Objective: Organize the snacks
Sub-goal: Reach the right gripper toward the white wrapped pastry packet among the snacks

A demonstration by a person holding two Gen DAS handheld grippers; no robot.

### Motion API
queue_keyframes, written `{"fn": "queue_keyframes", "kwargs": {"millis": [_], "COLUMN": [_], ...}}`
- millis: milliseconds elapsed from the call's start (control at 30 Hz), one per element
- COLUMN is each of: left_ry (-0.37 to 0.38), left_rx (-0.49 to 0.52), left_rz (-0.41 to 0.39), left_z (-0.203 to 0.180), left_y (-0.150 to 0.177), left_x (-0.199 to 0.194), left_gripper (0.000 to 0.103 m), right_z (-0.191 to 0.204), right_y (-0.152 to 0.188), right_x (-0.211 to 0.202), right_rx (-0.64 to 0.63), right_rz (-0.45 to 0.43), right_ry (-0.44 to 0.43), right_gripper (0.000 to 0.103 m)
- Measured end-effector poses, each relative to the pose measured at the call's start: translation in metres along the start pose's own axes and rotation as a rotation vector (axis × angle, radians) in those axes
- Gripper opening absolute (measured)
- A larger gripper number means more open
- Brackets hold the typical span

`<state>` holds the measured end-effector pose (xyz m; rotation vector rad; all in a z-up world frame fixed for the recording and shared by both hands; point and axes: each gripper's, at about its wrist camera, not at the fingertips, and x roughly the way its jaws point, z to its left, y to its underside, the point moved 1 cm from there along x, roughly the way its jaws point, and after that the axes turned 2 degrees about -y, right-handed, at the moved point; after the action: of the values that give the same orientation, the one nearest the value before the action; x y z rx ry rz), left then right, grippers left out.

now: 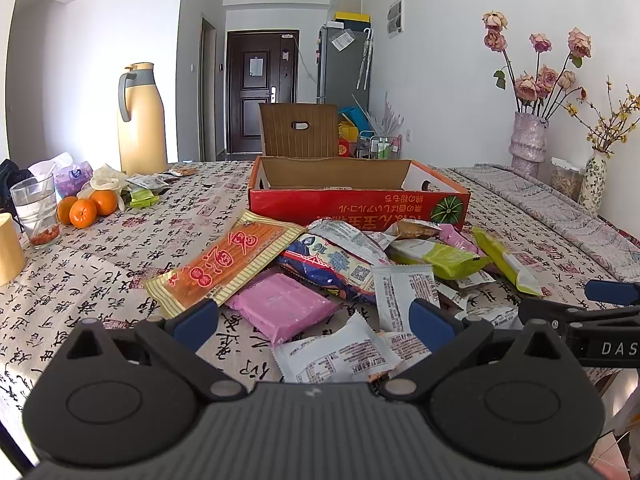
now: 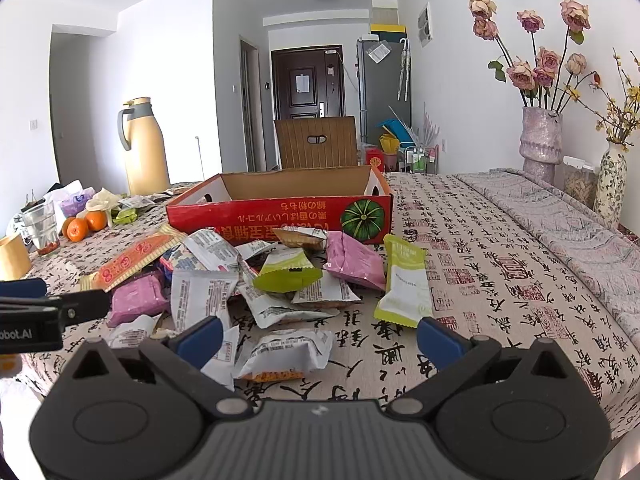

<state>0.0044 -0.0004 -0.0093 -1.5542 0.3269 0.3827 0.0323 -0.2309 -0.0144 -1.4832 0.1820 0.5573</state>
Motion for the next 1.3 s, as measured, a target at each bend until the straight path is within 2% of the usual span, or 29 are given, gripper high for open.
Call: {"fn": "queue_keyframes", "kwargs": {"millis": [1300], "left_ry": [0.005], "left_rx": [0.001], "left_rz": [0.0], "left_z": [-0.0013], "left_y": [0.0017], "left_x": [-0.0008], "left_gripper": [0.103], "right_z": [-0.0022], "right_y": [0.0055], "right_x": [0.0001], "right_rx": [0.0], "right_rz": [0.007], "right_ry": [0.002], "right_gripper": [0.103]}}
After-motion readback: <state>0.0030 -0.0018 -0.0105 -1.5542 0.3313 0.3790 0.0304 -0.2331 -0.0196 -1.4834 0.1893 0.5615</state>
